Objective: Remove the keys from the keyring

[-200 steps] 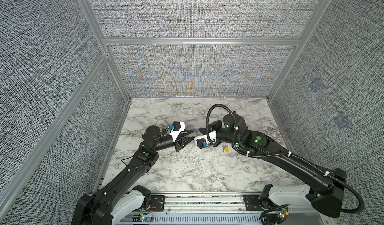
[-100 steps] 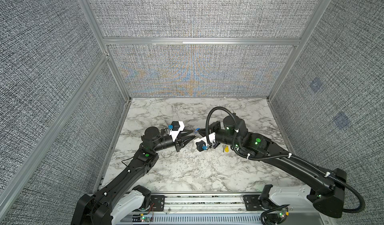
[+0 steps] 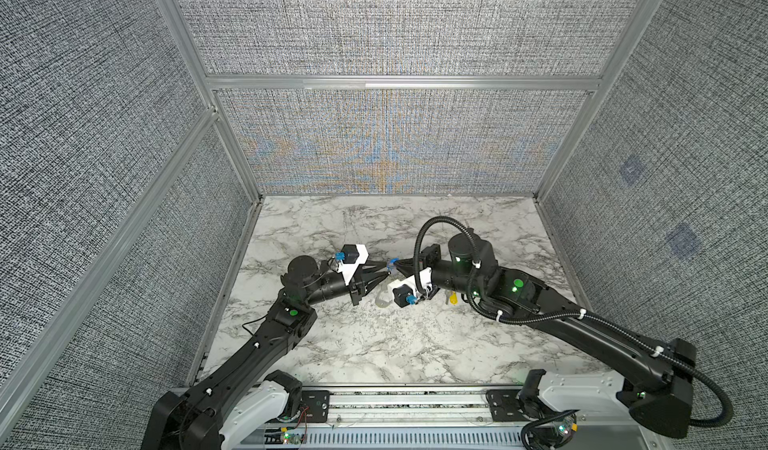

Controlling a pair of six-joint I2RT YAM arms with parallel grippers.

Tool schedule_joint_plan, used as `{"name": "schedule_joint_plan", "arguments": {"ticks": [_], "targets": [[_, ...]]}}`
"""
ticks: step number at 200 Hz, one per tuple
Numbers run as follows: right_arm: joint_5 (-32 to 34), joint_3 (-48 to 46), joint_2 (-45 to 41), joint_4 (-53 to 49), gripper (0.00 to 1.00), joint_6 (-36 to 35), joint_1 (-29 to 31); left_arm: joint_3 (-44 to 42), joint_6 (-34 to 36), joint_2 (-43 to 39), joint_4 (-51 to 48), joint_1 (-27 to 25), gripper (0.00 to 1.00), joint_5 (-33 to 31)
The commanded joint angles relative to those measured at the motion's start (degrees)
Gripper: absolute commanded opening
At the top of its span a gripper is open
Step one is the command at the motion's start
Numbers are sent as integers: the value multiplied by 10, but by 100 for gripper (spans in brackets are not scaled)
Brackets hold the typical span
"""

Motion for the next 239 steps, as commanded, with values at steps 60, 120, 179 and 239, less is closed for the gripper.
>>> {"name": "schedule_joint_plan", "arguments": {"ticks": [60, 120, 179, 239], "targets": [[-14, 1, 0, 30, 0, -1, 3, -14, -17, -6, 56, -7, 26, 24], [-4, -6, -4, 40, 0, -3, 2, -15, -17, -9, 58, -9, 12, 27], [8, -9, -12, 43, 0, -13, 2, -10, -7, -9, 36, -9, 2, 28], [34, -19, -30, 49, 0, -16, 2, 7, 13, -4, -2, -9, 0, 33]]}}
